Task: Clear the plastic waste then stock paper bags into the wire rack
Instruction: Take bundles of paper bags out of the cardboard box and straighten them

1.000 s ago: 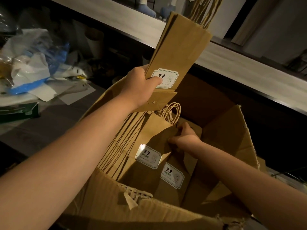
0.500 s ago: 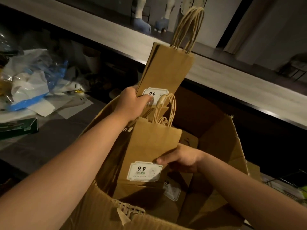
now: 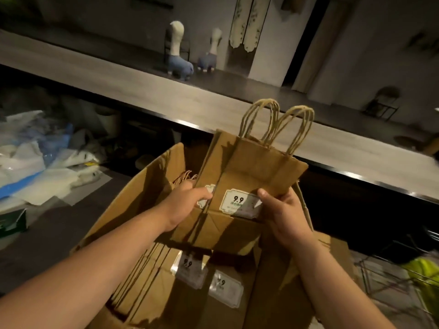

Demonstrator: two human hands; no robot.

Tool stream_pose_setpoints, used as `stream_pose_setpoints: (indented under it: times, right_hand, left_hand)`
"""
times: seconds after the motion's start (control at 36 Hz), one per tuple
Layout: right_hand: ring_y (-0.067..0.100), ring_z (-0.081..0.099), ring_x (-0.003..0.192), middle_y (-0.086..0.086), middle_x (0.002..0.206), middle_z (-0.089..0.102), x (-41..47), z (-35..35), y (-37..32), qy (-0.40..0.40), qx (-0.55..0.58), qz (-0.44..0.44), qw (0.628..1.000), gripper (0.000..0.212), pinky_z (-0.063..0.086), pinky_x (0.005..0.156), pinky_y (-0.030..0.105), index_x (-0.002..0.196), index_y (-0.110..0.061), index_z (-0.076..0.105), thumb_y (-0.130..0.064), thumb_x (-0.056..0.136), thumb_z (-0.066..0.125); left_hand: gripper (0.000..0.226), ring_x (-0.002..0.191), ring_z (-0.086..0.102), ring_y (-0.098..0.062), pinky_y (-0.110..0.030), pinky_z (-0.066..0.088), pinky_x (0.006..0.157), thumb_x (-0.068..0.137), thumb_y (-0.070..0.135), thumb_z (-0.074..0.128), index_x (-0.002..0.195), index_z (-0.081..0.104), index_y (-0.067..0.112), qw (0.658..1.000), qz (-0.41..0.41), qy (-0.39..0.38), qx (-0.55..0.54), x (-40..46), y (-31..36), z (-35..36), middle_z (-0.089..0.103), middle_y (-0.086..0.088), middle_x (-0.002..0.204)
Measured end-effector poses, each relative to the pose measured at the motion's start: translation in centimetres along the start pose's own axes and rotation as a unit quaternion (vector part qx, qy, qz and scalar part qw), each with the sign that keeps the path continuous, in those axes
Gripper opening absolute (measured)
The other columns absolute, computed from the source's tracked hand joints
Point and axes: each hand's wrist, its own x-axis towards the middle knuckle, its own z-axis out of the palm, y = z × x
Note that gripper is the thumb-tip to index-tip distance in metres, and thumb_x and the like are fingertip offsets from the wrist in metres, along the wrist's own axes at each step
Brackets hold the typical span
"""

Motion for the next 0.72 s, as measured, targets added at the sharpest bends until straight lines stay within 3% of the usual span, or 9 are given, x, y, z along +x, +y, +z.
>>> stream_pose_setpoints:
  times: [0.06, 0.14, 0.19, 0.28, 0.36, 0.44, 0.5, 0.64, 0.72]
  right_hand:
    - [0.034, 0.068, 0.106, 0.015, 0.116, 0.07, 0.0, 0.1, 0.2, 0.007, -0.007, -0.008, 1.0, 0.036, 0.05, 0.096, 0.058, 0.123, -0.011, 0.053, -0.003, 0.089, 0.063]
    - [0.032, 0.068, 0.107, 0.013, 0.118, 0.069, -0.1, 0.4, 0.2, 0.004, -0.007, -0.029, 1.0, 0.039, 0.051, 0.095, 0.055, 0.126, -0.014, 0.05, -0.003, 0.09, 0.062]
    - [0.028, 0.068, 0.108, 0.01, 0.12, 0.068, -0.2, 0.6, 0.3, 0.001, -0.03, -0.04, 0.999, 0.041, 0.053, 0.093, 0.051, 0.126, -0.018, 0.048, -0.006, 0.09, 0.063]
    - [0.024, 0.068, 0.105, 0.01, 0.121, 0.062, -0.4, 0.6, 0.4, 0.007, -0.103, -0.03, 0.994, 0.038, 0.057, 0.089, 0.049, 0.119, -0.023, 0.043, -0.011, 0.091, 0.065]
    - [0.025, 0.066, 0.107, 0.007, 0.122, 0.059, -0.5, 0.0, 0.4, -0.015, -0.084, -0.018, 0.996, 0.053, 0.057, 0.089, 0.047, 0.126, -0.026, 0.033, -0.006, 0.09, 0.065]
    - [0.026, 0.067, 0.105, 0.011, 0.116, 0.065, -0.7, -0.4, 0.0, -0.051, -0.1, -0.053, 0.992, 0.052, 0.058, 0.086, 0.041, 0.127, -0.016, 0.047, -0.002, 0.082, 0.069]
    - [0.021, 0.07, 0.097, 0.007, 0.1, 0.072, -0.9, -0.4, 0.0, -0.059, -0.127, -0.068, 0.988, 0.034, 0.057, 0.078, 0.03, 0.11, -0.008, 0.061, 0.003, 0.078, 0.067]
    - [0.0, 0.068, 0.087, -0.008, 0.089, 0.072, -1.1, -0.5, 0.5, -0.082, -0.262, -0.018, 0.962, 0.029, 0.052, 0.069, 0.013, 0.092, -0.02, 0.069, 0.007, 0.085, 0.064]
    - [0.005, 0.068, 0.087, -0.007, 0.092, 0.072, -0.8, -1.6, 1.2, -0.071, -0.303, 0.041, 0.949, 0.03, 0.054, 0.068, 0.015, 0.094, -0.021, 0.071, 0.006, 0.083, 0.067]
  left_hand:
    - [0.036, 0.12, 0.052, -0.024, -0.049, 0.038, 0.107, 0.081, 0.045, 0.063, 0.106, 0.051, 0.023, 1.0, 0.004, -0.013, 0.01, -0.2, -0.3, 0.5, 0.059, -0.003, 0.118]
    - [0.086, 0.128, 0.044, -0.021, -0.046, 0.036, 0.11, 0.074, 0.06, 0.066, 0.137, 0.037, 0.008, 0.999, -0.005, -0.025, 0.043, -0.4, -0.9, 1.4, 0.05, -0.002, 0.135]
    - [0.102, 0.127, 0.047, -0.023, -0.047, 0.042, 0.106, 0.064, 0.063, 0.072, 0.14, 0.032, 0.009, 0.995, -0.009, -0.024, 0.099, -0.5, -1.3, 1.9, 0.05, -0.006, 0.137]
    - [0.07, 0.11, 0.059, -0.013, -0.031, 0.054, 0.087, 0.073, 0.053, 0.075, 0.126, 0.047, 0.016, 0.99, 0.003, -0.044, 0.134, -0.3, -2.5, 2.6, 0.061, 0.0, 0.121]
    - [0.024, 0.098, 0.063, -0.004, -0.011, 0.049, 0.069, 0.087, 0.025, 0.069, 0.109, 0.059, 0.026, 0.99, 0.031, -0.061, 0.123, -0.6, -2.7, 3.4, 0.066, 0.012, 0.102]
    - [0.016, 0.089, 0.065, -0.008, -0.013, 0.049, 0.065, 0.086, 0.018, 0.07, 0.101, 0.064, 0.02, 0.994, 0.019, -0.031, 0.1, -0.6, -3.1, 3.6, 0.068, 0.008, 0.091]
    - [0.011, 0.088, 0.064, -0.014, -0.021, 0.051, 0.072, 0.085, 0.014, 0.07, 0.094, 0.065, 0.018, 0.994, 0.008, -0.02, 0.105, -0.3, -3.4, 3.6, 0.068, 0.002, 0.089]
    - [0.02, 0.085, 0.058, -0.015, -0.025, 0.049, 0.077, 0.086, 0.006, 0.064, 0.091, 0.058, 0.024, 0.987, -0.045, -0.031, 0.151, -0.3, -4.5, 3.6, 0.061, 0.002, 0.087]
    - [0.018, 0.093, 0.057, -0.012, -0.024, 0.046, 0.082, 0.089, 0.017, 0.066, 0.088, 0.055, 0.031, 0.981, -0.058, -0.069, 0.173, -0.5, -5.0, 3.9, 0.061, 0.006, 0.094]
